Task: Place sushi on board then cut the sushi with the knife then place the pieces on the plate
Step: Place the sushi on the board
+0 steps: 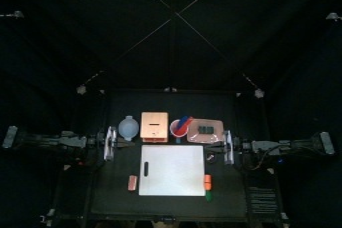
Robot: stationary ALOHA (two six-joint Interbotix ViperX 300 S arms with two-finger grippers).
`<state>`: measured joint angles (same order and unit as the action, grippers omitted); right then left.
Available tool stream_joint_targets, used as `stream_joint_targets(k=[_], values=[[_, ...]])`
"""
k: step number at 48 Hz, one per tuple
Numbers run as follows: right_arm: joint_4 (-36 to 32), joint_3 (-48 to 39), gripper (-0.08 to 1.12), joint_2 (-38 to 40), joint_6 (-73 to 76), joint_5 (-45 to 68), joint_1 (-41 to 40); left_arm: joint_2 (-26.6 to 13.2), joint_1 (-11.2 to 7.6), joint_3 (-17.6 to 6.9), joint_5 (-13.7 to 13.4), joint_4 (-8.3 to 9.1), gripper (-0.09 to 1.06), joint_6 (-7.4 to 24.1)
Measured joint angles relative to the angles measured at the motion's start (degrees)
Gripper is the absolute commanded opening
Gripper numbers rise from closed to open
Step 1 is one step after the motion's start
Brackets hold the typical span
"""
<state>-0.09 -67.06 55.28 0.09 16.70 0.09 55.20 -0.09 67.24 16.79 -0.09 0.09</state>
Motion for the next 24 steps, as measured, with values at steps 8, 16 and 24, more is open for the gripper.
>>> stream_joint_targets(k=[8,16,24], values=[[2.1,-0.2,0.03,-0.8,1.0,-0.9,-3.2,-2.9,0.26,0.3,1.1,-0.18,-0.04,-0.1],[5.1,0.0,0.04,-3.5,1.1,-4.0,-8.9,-5.4,0.35,0.2,1.7,-0.18,-0.03,0.0],[5.5,2.4,0.06,-7.6,1.1,-10.7,-15.1,-8.3,0.35,0.2,2.9,-0.09,-0.03,0.3]])
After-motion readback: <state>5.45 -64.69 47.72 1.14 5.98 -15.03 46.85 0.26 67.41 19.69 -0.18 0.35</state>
